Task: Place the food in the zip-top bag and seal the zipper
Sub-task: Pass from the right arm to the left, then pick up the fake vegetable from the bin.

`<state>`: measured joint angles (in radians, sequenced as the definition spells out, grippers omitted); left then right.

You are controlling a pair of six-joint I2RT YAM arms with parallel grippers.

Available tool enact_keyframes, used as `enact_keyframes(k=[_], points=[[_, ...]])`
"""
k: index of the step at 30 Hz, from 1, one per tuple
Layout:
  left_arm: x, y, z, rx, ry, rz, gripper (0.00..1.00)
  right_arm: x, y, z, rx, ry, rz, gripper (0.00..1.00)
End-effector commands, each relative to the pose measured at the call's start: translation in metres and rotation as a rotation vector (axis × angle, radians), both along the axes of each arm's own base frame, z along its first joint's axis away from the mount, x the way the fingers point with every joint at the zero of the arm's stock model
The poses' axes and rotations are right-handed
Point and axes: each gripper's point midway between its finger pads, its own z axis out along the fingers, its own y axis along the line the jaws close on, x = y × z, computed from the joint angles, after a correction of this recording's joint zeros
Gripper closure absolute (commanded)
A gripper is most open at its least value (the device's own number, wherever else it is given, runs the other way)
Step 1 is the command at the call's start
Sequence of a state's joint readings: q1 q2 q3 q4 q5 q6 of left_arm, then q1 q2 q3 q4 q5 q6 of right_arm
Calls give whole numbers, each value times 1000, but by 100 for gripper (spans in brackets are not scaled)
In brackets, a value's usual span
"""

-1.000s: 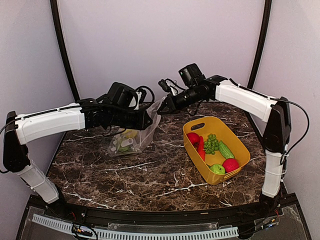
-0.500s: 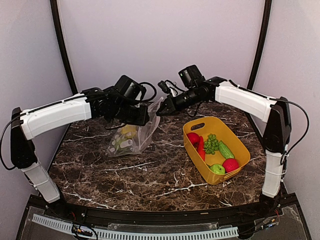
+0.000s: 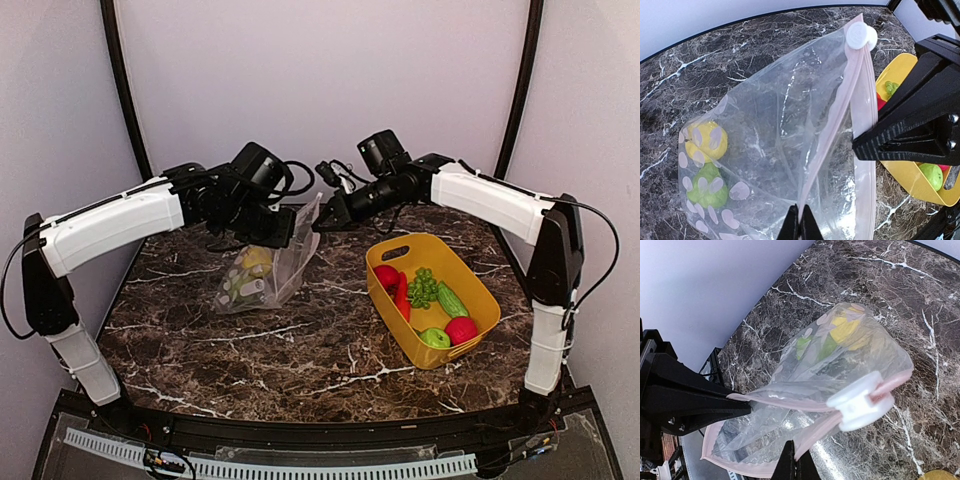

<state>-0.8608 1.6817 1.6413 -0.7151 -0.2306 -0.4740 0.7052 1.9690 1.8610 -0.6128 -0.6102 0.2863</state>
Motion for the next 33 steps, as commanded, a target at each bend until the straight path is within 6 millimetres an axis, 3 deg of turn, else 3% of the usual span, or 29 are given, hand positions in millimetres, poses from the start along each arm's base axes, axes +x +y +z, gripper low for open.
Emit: enact_keyframes(k=[1,10,15,17,20,27,30,33], points=[[-7,5,-2,36,27,-7,99,-9,-1,25,45,-75,39,100],[-1,21,27,12,-86,29,99,-14,-46,35,-1,-218,55,84],[2,20,24,7,-99,19,99,-42,-48,64,111,-287,227,65],[2,21,22,13,-92,22,99,-47,-58,63,93,-336,243,58],[-1,24,21,16,-90,19,99,-29,-89,39,-27,-379,173,51],[-1,31,24,15,-114,28,99,3,-169,-33,-179,-203,51,48],[-3,34,24,6,-127,31,99,10,-189,-60,-250,-162,6,45],[-4,36,22,8,-124,31,99,14,-197,-82,-294,-102,-16,40]])
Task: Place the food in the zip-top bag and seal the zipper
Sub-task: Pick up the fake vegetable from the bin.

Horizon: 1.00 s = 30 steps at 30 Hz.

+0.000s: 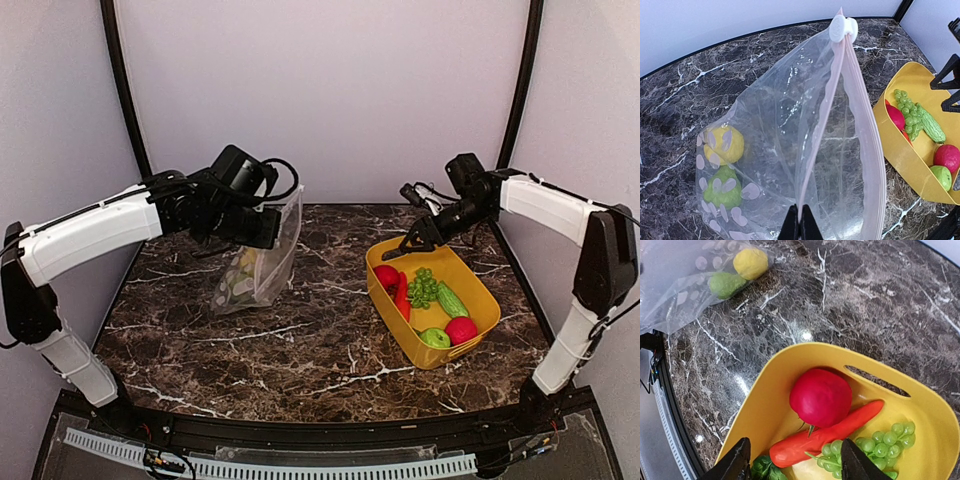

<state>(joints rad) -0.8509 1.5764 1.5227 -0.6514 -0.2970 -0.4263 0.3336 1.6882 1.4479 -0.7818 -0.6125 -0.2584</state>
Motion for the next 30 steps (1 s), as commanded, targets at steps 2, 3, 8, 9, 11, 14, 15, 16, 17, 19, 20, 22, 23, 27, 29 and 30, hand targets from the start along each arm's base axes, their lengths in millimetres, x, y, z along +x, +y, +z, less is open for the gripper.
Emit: enact_keyframes(k=[2,3,8,9,11,14,15,16,17,19,20,22,23,27,29,30], points=[[-3,11,12,-16,-36,8,99,-1,-7,-39,-85,92,-11,36],[-4,11,13,-19,-33,4,99,1,-6,-43,-90,109,-15,35],[-6,12,12,-28,-31,3,99,12,-2,-67,-112,195,-25,32],[-6,11,12,-31,-31,3,99,14,-2,-75,-121,219,-32,31],[-7,12,11,-34,-31,4,99,19,1,-82,-116,245,-32,29],[-8,14,7,-29,-25,6,99,22,8,-87,-90,277,-21,27],[-8,14,7,-27,-25,7,99,23,11,-89,-78,288,-16,27],[-8,14,6,-25,-25,10,99,25,13,-90,-70,295,-11,27],[-7,14,6,-25,-25,11,99,25,15,-92,-61,308,-7,27],[-7,14,5,-24,-26,11,99,24,19,-94,-38,331,6,27],[-7,13,5,-25,-24,11,99,24,21,-94,-28,337,9,27],[-7,13,4,-26,-23,10,99,24,24,-94,-12,349,18,26],[-7,13,4,-25,-23,10,99,24,25,-94,-4,355,21,25],[-7,13,3,-26,-19,9,99,16,31,-96,23,398,46,19],[-8,13,3,-28,-17,9,99,13,31,-101,8,400,43,19],[-8,12,3,-30,-18,9,99,13,30,-105,-8,397,37,18]])
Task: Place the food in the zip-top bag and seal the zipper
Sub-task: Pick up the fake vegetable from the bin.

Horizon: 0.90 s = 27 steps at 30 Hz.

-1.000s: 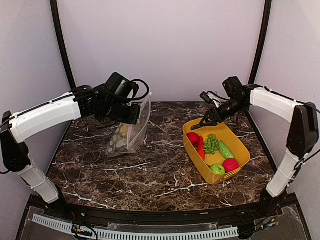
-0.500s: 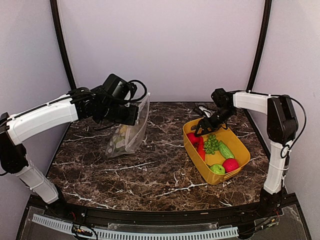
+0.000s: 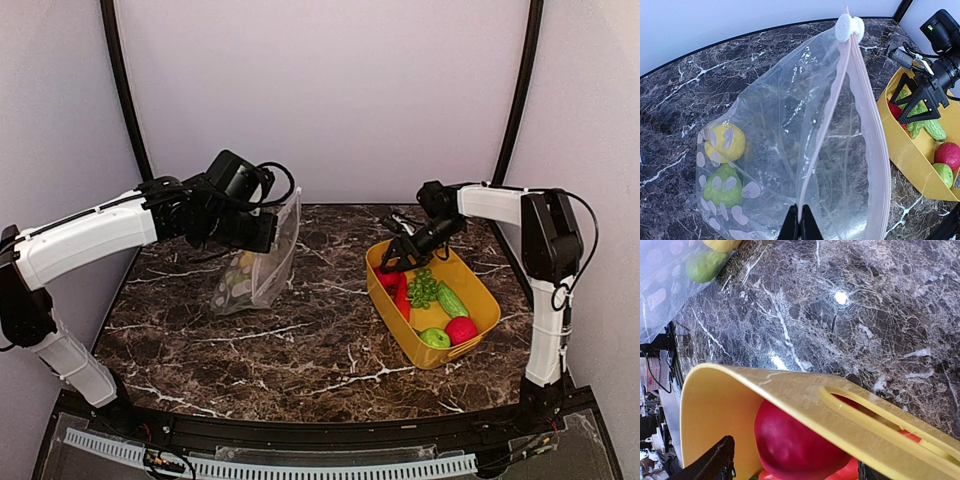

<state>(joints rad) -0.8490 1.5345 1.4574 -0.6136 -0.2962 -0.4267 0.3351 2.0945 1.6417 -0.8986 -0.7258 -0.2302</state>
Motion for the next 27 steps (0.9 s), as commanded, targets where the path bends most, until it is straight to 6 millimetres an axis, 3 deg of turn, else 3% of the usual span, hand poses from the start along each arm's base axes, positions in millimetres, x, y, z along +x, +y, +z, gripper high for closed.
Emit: enact_keyframes(k=[1,13,17,21,27], points=[[-3,7,6,-18,-9,9,99,-8,5,-10,-17,31,12,19],[-5,5,2,-27,5,6,99,-13,6,-30,-114,21,21,23],[-5,5,1,-28,6,6,99,-15,4,-33,-139,13,21,29],[-5,5,1,-30,5,4,99,-12,-1,-16,-159,-52,13,36],[-4,2,4,-39,0,0,99,-8,-10,38,-157,-217,-4,41]])
